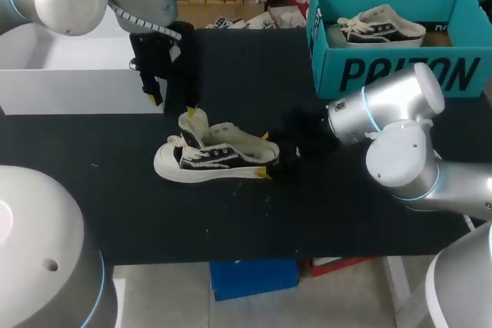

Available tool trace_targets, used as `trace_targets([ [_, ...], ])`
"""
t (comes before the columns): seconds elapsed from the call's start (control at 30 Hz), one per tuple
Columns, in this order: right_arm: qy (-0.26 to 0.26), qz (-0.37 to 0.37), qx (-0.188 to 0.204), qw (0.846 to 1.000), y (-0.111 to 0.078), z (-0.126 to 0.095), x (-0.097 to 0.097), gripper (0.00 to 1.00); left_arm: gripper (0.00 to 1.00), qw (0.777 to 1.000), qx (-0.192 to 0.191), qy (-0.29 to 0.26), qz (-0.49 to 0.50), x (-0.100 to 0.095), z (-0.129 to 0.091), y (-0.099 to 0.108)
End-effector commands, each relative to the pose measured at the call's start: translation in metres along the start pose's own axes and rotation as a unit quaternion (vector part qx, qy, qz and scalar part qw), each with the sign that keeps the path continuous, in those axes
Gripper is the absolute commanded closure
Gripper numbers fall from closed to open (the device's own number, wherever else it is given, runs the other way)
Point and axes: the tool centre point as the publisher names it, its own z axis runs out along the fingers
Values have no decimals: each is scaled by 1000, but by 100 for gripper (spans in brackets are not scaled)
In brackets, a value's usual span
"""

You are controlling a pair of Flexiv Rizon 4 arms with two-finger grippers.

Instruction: Take the shoe out of the shoebox, open the shoe tongue, remove and reinsert the insole, then place the shoe into the shoebox

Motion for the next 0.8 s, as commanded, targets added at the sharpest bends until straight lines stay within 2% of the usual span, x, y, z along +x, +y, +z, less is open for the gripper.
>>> trace_targets([
  [0.03,-1,1,1,1000,-5,2,0,100,99,941,-76,20,330,9,-5,-7],
  [0.07,-1,1,1,1000,-5,2,0,100,100,934,-82,24,347,10,-6,-8],
  [0.17,-1,1,1,1000,-5,2,0,100,100,890,-128,50,434,19,-6,-16],
  [0.33,-1,1,1,1000,-5,2,0,100,100,836,-156,97,517,37,-8,-24],
  [0.8,-1,1,1,1000,-5,2,0,100,100,832,-157,97,524,41,-7,-25],
])
